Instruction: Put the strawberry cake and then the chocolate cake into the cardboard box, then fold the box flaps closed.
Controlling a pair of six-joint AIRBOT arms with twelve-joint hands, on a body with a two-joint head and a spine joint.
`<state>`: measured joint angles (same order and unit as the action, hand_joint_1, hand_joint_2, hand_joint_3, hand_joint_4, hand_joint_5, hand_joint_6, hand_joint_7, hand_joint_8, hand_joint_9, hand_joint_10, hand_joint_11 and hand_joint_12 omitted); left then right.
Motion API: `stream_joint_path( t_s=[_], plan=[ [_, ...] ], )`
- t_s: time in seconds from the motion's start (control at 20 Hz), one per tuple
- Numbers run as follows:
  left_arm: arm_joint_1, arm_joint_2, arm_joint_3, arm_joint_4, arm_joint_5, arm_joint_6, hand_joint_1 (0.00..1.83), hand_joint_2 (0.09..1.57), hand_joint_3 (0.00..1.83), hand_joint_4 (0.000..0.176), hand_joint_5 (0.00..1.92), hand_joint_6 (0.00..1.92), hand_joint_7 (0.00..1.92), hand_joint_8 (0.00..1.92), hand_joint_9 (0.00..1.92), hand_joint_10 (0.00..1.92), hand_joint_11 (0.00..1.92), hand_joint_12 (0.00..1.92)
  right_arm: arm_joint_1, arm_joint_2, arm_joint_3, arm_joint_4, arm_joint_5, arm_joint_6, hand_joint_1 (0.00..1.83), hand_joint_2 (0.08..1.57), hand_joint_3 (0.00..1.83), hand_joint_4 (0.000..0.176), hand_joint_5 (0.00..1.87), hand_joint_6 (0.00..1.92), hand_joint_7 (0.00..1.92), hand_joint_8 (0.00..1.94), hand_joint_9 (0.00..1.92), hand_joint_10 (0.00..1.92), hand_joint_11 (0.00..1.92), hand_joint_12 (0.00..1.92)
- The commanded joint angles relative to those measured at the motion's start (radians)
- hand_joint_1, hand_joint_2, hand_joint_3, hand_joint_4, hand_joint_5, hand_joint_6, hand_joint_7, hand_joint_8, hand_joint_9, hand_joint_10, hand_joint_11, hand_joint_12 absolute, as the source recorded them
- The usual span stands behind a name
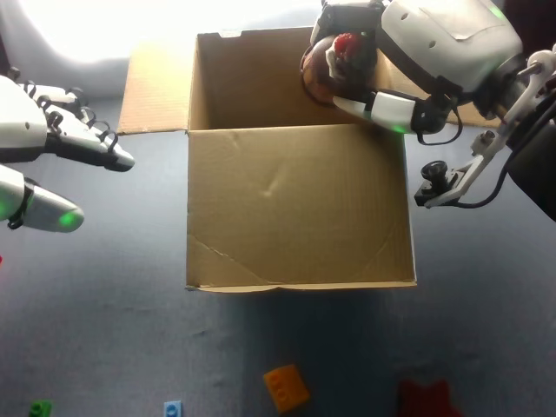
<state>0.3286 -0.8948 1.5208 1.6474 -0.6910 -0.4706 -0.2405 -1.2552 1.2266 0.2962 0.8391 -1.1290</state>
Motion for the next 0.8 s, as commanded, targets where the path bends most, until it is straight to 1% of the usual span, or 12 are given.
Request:
stream_joint_path(
  t_s=[0.0, 0.05, 0.1, 0.15, 0.25, 0.3, 0.35, 0.5, 0.55, 0.6, 0.7, 0.75],
  plan=[
    [-0.011, 0.007, 0.005, -0.063, 0.007, 0.008, 0.02, 1.3, 0.0, 0.0, 0.26, 0.0, 0.28, 0.0, 0.28, 0.0, 0.0, 0.85, -0.001, 0.007, 0.002, -0.024, 0.107, 0.002, 0.94, 1.13, 0.0, 0.0, 0.19, 0.49, 0.38, 0.45, 0.28, 1.2, 0.04, 1.91],
    [-0.012, 0.007, 0.005, -0.07, 0.009, 0.009, 0.02, 1.3, 0.0, 0.0, 0.27, 0.0, 0.29, 0.0, 0.29, 0.0, 0.0, 0.86, -0.001, 0.008, 0.002, -0.023, 0.107, 0.003, 0.86, 1.11, 0.0, 0.0, 0.06, 0.23, 0.25, 0.19, 0.14, 0.95, 0.01, 1.72],
    [-0.012, 0.007, 0.005, -0.075, 0.011, 0.009, 0.03, 1.3, 0.0, 0.0, 0.27, 0.0, 0.29, 0.0, 0.29, 0.0, 0.0, 0.87, 0.001, 0.009, 0.002, -0.023, 0.107, 0.006, 0.79, 1.11, 0.0, 0.0, 0.02, 0.11, 0.19, 0.07, 0.08, 0.79, 0.0, 1.54],
    [-0.012, 0.007, 0.005, -0.083, 0.012, 0.009, 0.03, 1.3, 0.0, 0.0, 0.26, 0.0, 0.28, 0.0, 0.29, 0.0, 0.0, 0.87, 0.004, 0.012, 0.001, -0.023, 0.106, 0.008, 0.78, 1.07, 0.0, 0.0, 0.0, 0.02, 0.14, 0.02, 0.05, 0.61, 0.0, 1.29],
    [-0.018, 0.007, 0.005, -0.101, 0.018, 0.014, 0.04, 1.3, 0.0, 0.0, 0.26, 0.0, 0.28, 0.0, 0.29, 0.0, 0.0, 0.86, 0.01, 0.019, -0.003, -0.023, 0.099, 0.009, 0.78, 1.02, 0.0, 0.005, 0.0, 0.0, 0.07, 0.02, 0.03, 0.39, 0.0, 0.88],
    [-0.023, 0.007, 0.005, -0.112, 0.02, 0.02, 0.04, 1.3, 0.0, 0.0, 0.26, 0.0, 0.28, 0.0, 0.29, 0.0, 0.0, 0.86, 0.012, 0.024, -0.005, -0.023, 0.096, 0.009, 0.77, 1.0, 0.0, 0.005, 0.0, 0.0, 0.05, 0.01, 0.02, 0.34, 0.0, 0.74],
    [-0.03, 0.007, 0.006, -0.122, 0.022, 0.026, 0.03, 1.31, 0.0, 0.0, 0.26, 0.0, 0.28, 0.0, 0.29, 0.0, 0.0, 0.86, 0.014, 0.029, -0.009, -0.023, 0.092, 0.009, 0.75, 1.01, 0.0, 0.011, 0.0, 0.0, 0.02, 0.0, 0.01, 0.29, 0.0, 0.64],
    [-0.071, 0.007, 0.015, -0.148, 0.026, 0.036, 0.03, 1.3, 0.0, 0.0, 0.26, 0.0, 0.28, 0.0, 0.29, 0.0, 0.0, 0.85, 0.027, 0.057, -0.029, -0.023, 0.075, 0.008, 0.77, 1.02, 0.0, 0.002, 0.0, 0.0, 0.02, 0.0, 0.01, 0.18, 0.0, 0.32],
    [-0.081, 0.007, 0.018, -0.152, 0.025, 0.037, 0.02, 1.31, 0.0, 0.0, 0.26, 0.0, 0.28, 0.0, 0.29, 0.0, 0.0, 0.85, 0.031, 0.069, -0.039, -0.021, 0.073, 0.008, 0.75, 1.03, 0.0, 0.0, 0.0, 0.0, 0.02, 0.0, 0.02, 0.16, 0.0, 0.33],
    [-0.099, 0.007, 0.022, -0.157, 0.021, 0.037, 0.01, 1.31, 0.0, 0.0, 0.26, 0.0, 0.28, 0.0, 0.29, 0.0, 0.0, 0.84, 0.04, 0.093, -0.062, -0.003, 0.068, -0.002, 0.7, 1.06, 0.01, 0.003, 0.0, 0.0, 0.0, 0.0, 0.01, 0.13, 0.0, 0.17],
    [-0.111, 0.009, 0.023, -0.157, 0.017, 0.036, 0.02, 1.31, 0.0, 0.0, 0.27, 0.0, 0.28, 0.0, 0.28, 0.0, 0.0, 0.81, 0.047, 0.126, -0.091, 0.047, 0.069, -0.032, 0.6, 1.06, 0.0, 0.0, 0.0, 0.0, 0.02, 0.0, 0.03, 0.11, 0.0, 0.26],
    [-0.12, 0.013, 0.022, -0.157, 0.009, 0.034, 0.02, 1.31, 0.0, 0.0, 0.27, 0.0, 0.28, 0.0, 0.28, 0.0, 0.0, 0.81, 0.053, 0.156, -0.115, 0.117, 0.069, -0.066, 0.5, 1.09, 0.01, 0.0, 0.0, 0.0, 0.03, 0.0, 0.04, 0.1, 0.0, 0.31]
  ],
)
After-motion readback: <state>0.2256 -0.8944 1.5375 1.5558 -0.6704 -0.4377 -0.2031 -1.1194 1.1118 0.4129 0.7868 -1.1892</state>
